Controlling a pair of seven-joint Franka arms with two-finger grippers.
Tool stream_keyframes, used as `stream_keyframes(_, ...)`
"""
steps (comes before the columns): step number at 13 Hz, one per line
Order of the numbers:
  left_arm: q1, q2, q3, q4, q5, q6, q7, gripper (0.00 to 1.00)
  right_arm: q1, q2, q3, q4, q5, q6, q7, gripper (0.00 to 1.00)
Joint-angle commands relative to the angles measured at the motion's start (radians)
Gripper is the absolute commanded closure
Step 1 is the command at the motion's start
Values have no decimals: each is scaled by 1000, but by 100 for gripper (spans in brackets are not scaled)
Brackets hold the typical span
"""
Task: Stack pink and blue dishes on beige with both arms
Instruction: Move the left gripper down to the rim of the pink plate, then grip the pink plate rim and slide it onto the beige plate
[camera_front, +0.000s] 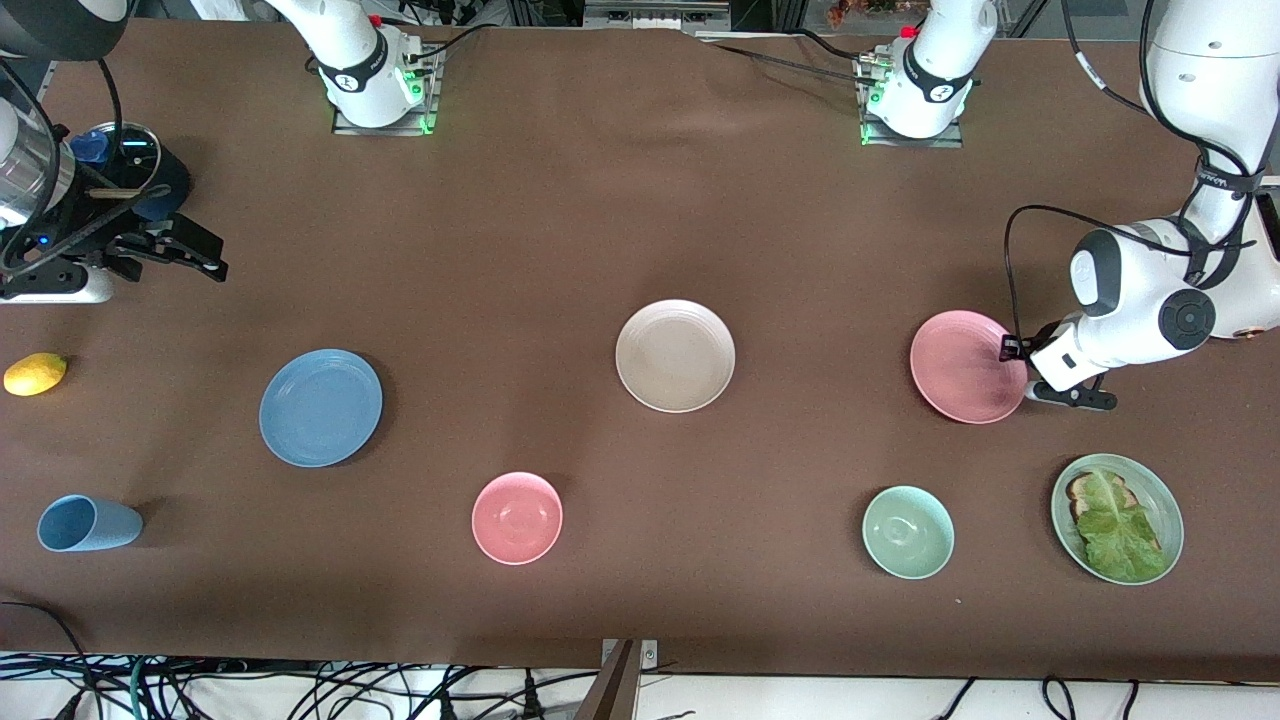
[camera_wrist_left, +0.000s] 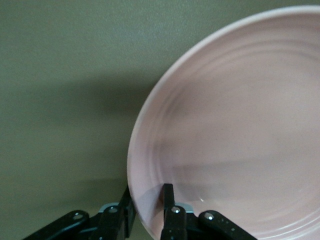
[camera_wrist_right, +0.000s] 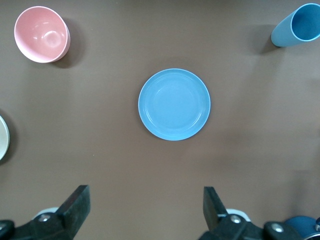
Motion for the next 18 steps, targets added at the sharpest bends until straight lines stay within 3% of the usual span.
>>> stream_keyframes(1,10,2,-4,35,22,-51,9,100,-9,-27,4,-26,13,-2,5,0)
stream_keyframes(6,-40,-1,-24,188,17,-310,-154,100,-9,-27,3,-26,13,-1,5,0)
stream_keyframes(13,-70,-41,-75,279,-40,-469,-256,100,-11,-27,1,-26,13,-1,4,0)
stream_keyframes(15,-68,-49,-116,330,-61,-554,-303,100,-12,-27,1,-26,13,-1,4,0)
stream_keyframes(18,-70,-60,-209,363,-99,-563,-464,100,-12,-27,3,-26,13,-1,4,0)
